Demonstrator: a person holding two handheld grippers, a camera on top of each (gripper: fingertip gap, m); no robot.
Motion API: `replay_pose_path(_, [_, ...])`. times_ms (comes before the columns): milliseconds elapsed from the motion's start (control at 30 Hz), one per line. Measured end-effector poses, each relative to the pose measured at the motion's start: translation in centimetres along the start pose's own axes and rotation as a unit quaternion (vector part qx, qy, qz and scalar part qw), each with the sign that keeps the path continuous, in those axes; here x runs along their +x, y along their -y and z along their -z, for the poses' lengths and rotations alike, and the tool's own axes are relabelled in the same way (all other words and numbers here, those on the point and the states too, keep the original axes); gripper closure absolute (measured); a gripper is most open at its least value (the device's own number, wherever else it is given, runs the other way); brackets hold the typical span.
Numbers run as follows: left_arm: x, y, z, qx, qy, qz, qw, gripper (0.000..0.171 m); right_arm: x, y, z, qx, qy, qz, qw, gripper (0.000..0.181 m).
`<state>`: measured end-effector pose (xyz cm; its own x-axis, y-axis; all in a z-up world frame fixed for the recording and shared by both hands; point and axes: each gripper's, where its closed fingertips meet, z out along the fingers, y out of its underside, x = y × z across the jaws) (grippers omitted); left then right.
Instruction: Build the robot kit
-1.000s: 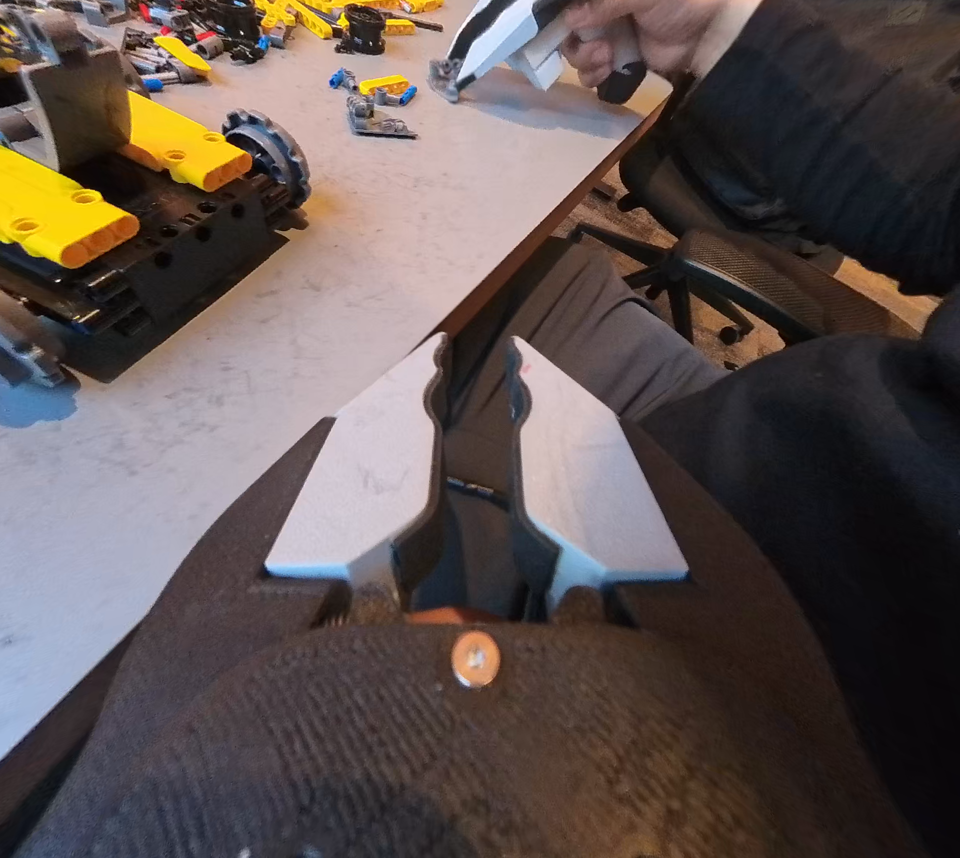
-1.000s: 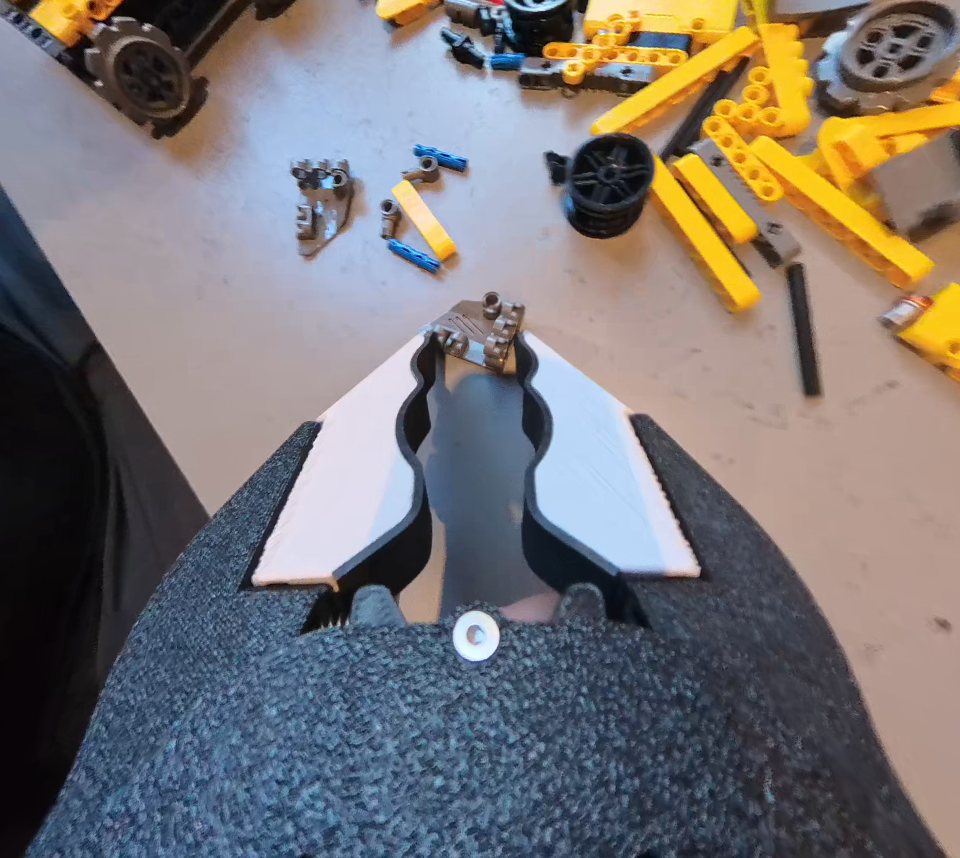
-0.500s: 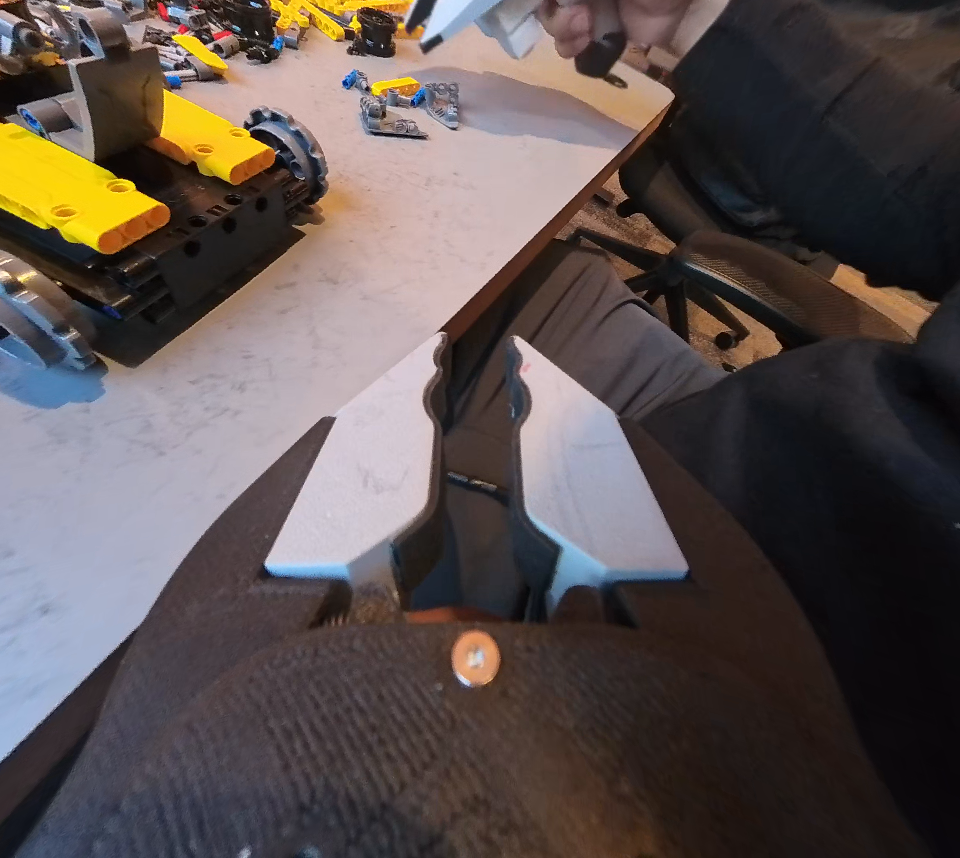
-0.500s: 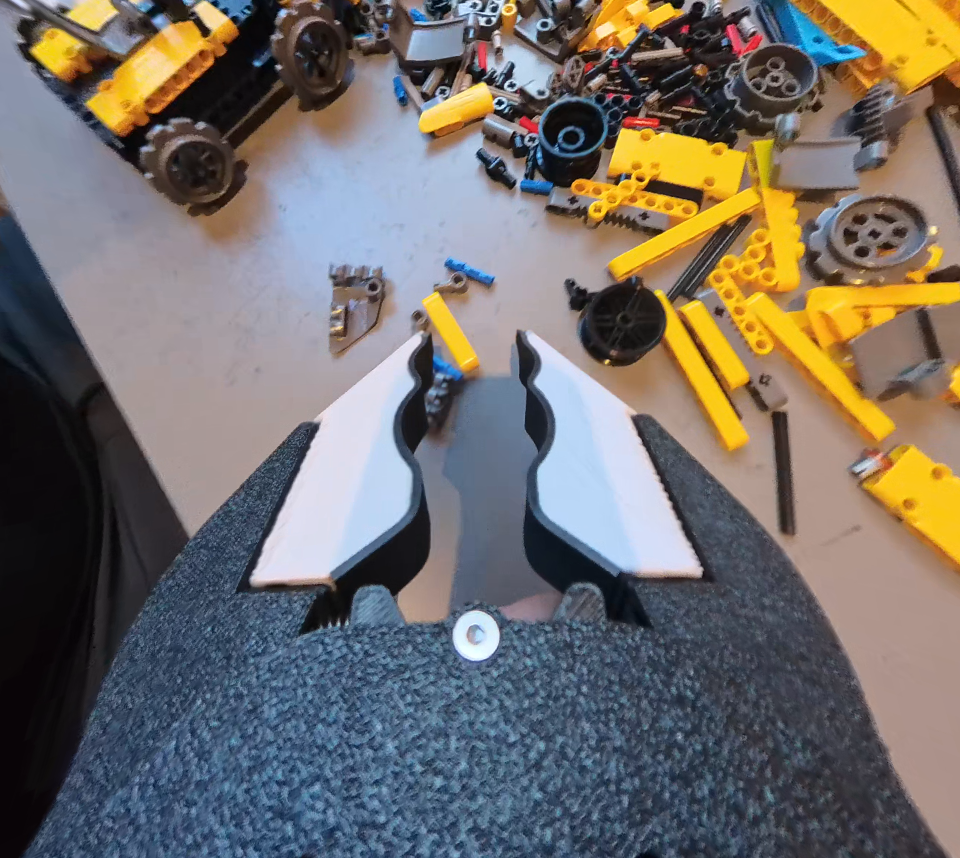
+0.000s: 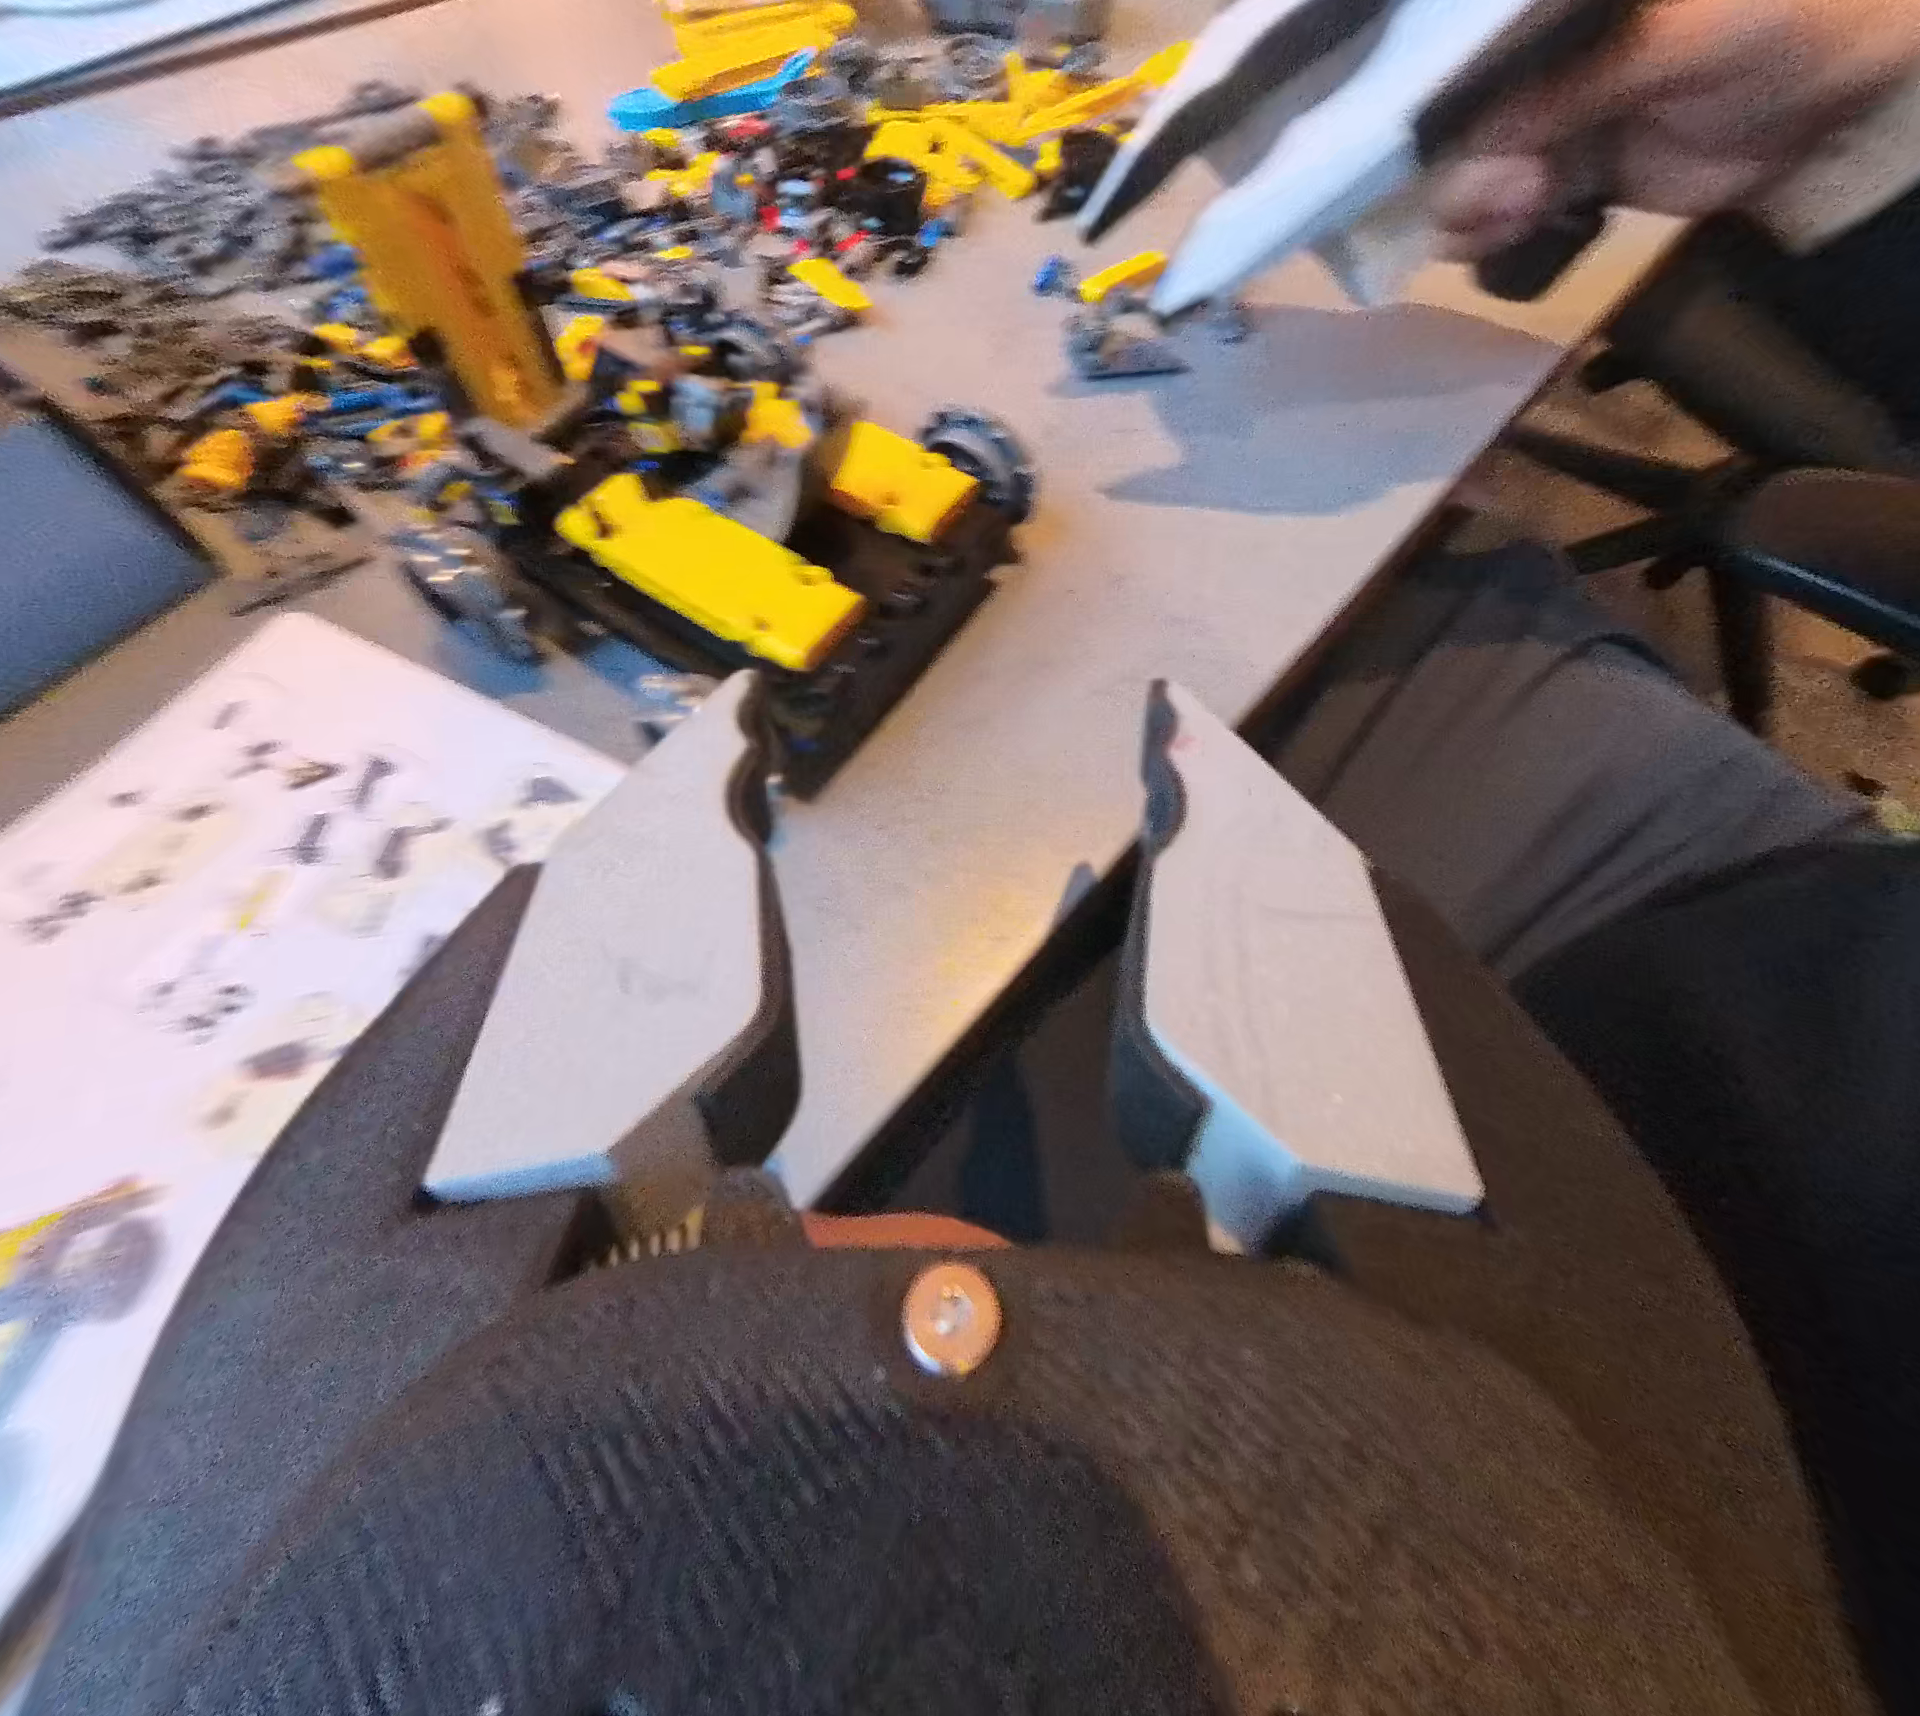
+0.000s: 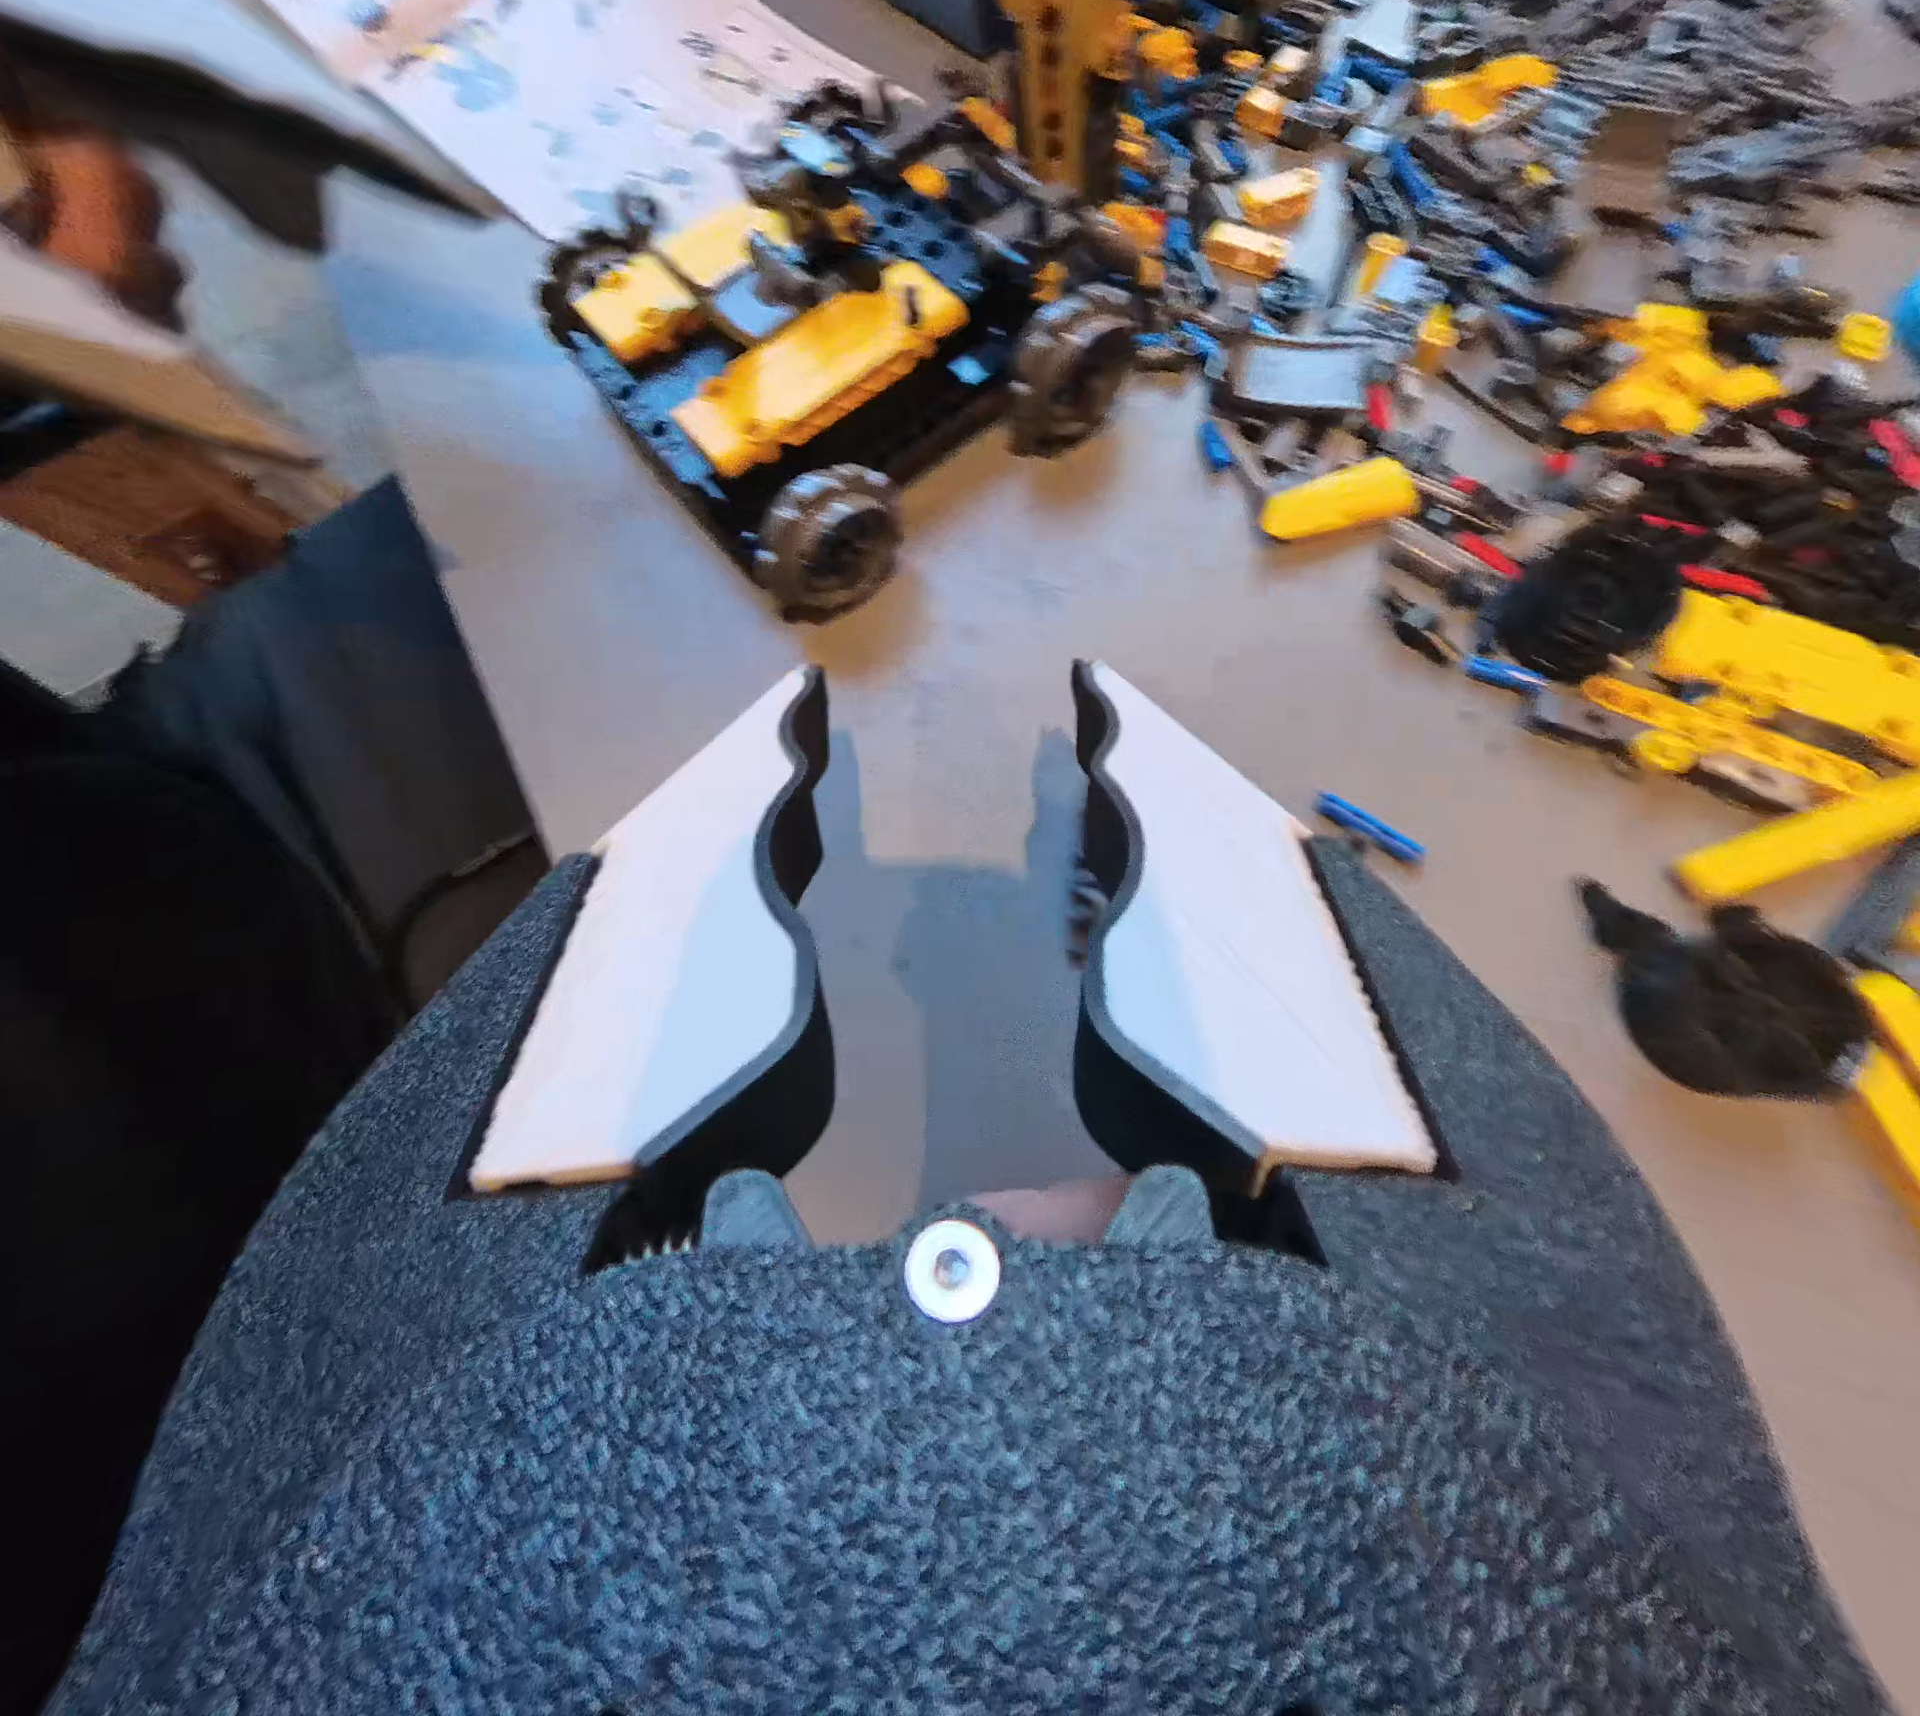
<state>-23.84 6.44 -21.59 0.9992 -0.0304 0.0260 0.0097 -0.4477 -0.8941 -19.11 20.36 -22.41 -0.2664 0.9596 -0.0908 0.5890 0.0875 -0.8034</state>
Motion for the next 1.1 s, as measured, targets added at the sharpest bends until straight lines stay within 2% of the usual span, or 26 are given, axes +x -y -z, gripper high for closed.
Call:
replay_pose_path(33, [-1.4,0.1,0.0,-0.020,0.012,0.002,1.000,0.092,-1.2,0.3,-0.5,0.001,0.016,0.006,1.000,0.129])
replay_pose_path(133, [-4.1,-0.8,-0.8,-0.080,0.010,0.016,0.997,0.085,-3.5,1.0,-2.5,-0.002,0.041,0.027,0.999,0.122])
replay_pose_path(267, [-5.7,-3.3,-2.5,-0.141,0.015,-0.015,0.990,0.086,-4.4,1.9,-5.1,-0.009,0.046,0.054,0.997,0.121])
replay_pose_path(367, [-4.8,-4.1,-3.5,-0.157,-0.011,-0.035,0.987,0.099,-3.9,1.9,-6.5,-0.029,0.041,0.074,0.996,0.119])
replay_pose_path(500, [-4.4,-3.9,-4.2,-0.151,-0.027,-0.032,0.988,0.110,-4.8,2.1,-7.6,-0.033,0.081,0.092,0.992,0.125])
replay_pose_path(567, [-4.8,-3.7,-4.2,-0.148,-0.021,-0.034,0.988,0.119,-4.6,2.2,-7.8,-0.030,0.075,0.109,0.991,0.130])
replay_pose_path(600, [-4.8,-3.7,-4.3,-0.147,-0.020,-0.036,0.988,0.120,-4.9,2.3,-7.8,-0.026,0.082,0.115,0.990,0.140])
replay_pose_path(633, [-4.7,-3.6,-4.3,-0.145,-0.016,-0.042,0.988,0.121,-4.9,2.4,-7.9,-0.020,0.077,0.116,0.990,0.139])
replay_pose_path(767, [-4.6,-3.4,-4.2,-0.140,0.013,-0.091,0.986,0.121,-5.1,2.2,-7.6,-0.004,0.051,0.133,0.990,0.140])
replay_pose_path(933, [-3.8,-3.1,-3.5,-0.124,0.059,-0.166,0.977,0.121,-6.0,1.7,-6.8,0.016,-0.008,0.196,0.981,0.140])
replay_pose_path(1100, [-1.2,-4.1,-2.1,-0.120,0.034,-0.148,0.981,0.120,-8.4,0.4,-5.4,0.008,0.001,0.196,0.980,0.140])
